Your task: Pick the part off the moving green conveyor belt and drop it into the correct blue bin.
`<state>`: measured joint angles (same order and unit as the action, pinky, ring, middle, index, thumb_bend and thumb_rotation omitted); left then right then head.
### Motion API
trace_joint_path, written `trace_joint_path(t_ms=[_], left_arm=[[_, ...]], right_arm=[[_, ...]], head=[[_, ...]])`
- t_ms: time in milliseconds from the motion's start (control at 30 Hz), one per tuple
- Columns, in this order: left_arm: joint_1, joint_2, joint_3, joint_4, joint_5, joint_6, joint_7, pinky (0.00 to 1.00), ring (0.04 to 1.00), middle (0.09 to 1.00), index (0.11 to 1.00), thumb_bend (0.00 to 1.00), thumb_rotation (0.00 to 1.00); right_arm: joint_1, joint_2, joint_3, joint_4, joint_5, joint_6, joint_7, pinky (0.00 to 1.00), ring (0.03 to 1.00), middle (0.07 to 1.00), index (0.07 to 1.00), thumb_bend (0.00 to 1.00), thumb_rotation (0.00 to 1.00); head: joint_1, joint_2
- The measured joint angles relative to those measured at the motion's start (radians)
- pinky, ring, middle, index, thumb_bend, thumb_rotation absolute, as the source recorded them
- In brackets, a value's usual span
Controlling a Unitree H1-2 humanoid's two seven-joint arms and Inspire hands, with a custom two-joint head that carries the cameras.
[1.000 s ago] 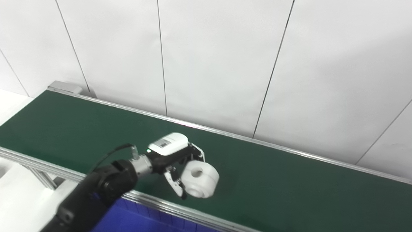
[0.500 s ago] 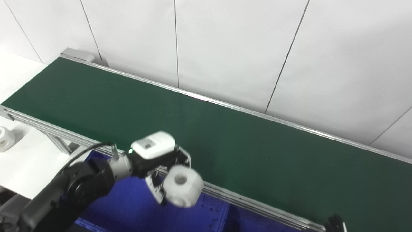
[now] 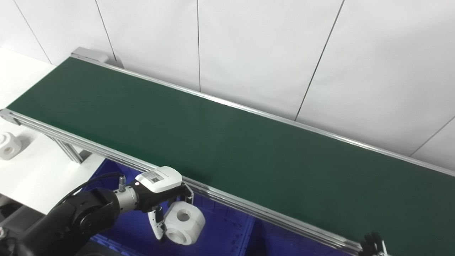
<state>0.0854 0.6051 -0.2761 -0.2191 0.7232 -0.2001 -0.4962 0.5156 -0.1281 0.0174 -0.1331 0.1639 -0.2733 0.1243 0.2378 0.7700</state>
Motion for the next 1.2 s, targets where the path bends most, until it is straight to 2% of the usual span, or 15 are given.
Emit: trace_joint_path(t_ms=[100,133,167,200,267,333,500,833,967,1033,1133,1200], left_arm=[[-0.005,0.005,-0.015,0.006,0.020,0.017,-0.039,0.42,0.467,0.487,0.489,0.52,0.00],[-0.006,0.005,-0.017,0.008,0.023,0.021,-0.049,0.46,0.511,0.526,0.510,0.60,0.03],[-0.007,0.005,-0.018,0.008,0.024,0.024,-0.058,0.52,0.581,0.610,0.579,0.79,0.13],[-0.009,0.005,-0.018,0.008,0.024,0.026,-0.062,0.53,0.588,0.618,0.585,0.81,0.14],[-0.013,0.005,-0.017,0.008,0.024,0.028,-0.068,0.59,0.656,0.688,0.652,0.87,0.25],[-0.017,0.005,-0.016,0.007,0.024,0.029,-0.075,0.62,0.701,0.730,0.686,0.89,0.32],[-0.025,0.005,-0.015,-0.008,0.022,0.043,-0.097,0.64,0.730,0.763,0.708,0.92,0.38],[-0.026,0.011,-0.007,-0.029,-0.070,0.047,-0.116,0.62,0.725,0.753,0.705,0.95,0.38],[-0.021,0.025,0.023,-0.066,-0.162,0.033,-0.115,0.61,0.714,0.751,0.697,0.96,0.43],[-0.004,0.024,0.047,-0.122,-0.263,0.035,-0.111,0.59,0.698,0.751,0.690,0.98,0.46],[0.035,-0.017,0.083,-0.222,-0.440,0.068,-0.094,0.58,0.706,0.765,0.710,1.00,0.51],[0.067,-0.065,0.097,-0.292,-0.573,0.122,-0.083,0.59,0.714,0.771,0.719,0.99,0.53]], right_arm=[[-0.003,0.000,-0.003,0.000,-0.002,0.000,0.000,1.00,0.978,0.967,1.000,0.85,1.00],[-0.004,0.000,-0.004,0.000,-0.002,0.000,0.000,0.99,0.975,0.964,1.000,0.85,1.00],[-0.005,0.001,-0.005,0.000,-0.003,0.000,0.000,0.99,0.973,0.961,1.000,0.86,1.00],[-0.006,0.001,-0.006,0.000,-0.002,0.000,0.000,0.99,0.972,0.961,1.000,0.86,1.00],[-0.008,0.001,-0.007,0.000,0.001,0.000,0.001,0.99,0.974,0.961,1.000,0.85,1.00],[-0.011,0.000,-0.007,0.000,0.005,0.000,0.004,0.99,0.970,0.956,1.000,0.84,1.00],[-0.017,0.000,-0.009,-0.002,0.016,0.000,0.006,1.00,0.962,0.949,1.000,0.83,0.99],[-0.031,0.000,-0.008,-0.002,0.021,0.000,0.009,0.98,0.954,0.944,1.000,0.81,0.99],[-0.030,0.004,-0.007,-0.011,0.008,0.001,0.004,0.96,0.940,0.934,1.000,0.80,0.99],[-0.029,0.010,-0.005,-0.019,-0.002,0.001,0.001,0.96,0.938,0.931,1.000,0.81,0.99],[-0.027,0.023,-0.001,-0.025,-0.024,0.010,-0.007,0.95,0.933,0.933,1.000,0.83,1.00],[-0.026,0.034,0.003,-0.037,-0.040,0.027,-0.016,0.95,0.933,0.935,1.000,0.83,1.00]], head=[[-0.005,0.008],[-0.005,0.008],[-0.006,0.011],[-0.006,0.011],[-0.005,0.020],[-0.006,0.021],[-0.008,0.022],[-0.011,0.018],[-0.026,0.021],[-0.028,0.022],[-0.070,0.028],[-0.092,0.029]])
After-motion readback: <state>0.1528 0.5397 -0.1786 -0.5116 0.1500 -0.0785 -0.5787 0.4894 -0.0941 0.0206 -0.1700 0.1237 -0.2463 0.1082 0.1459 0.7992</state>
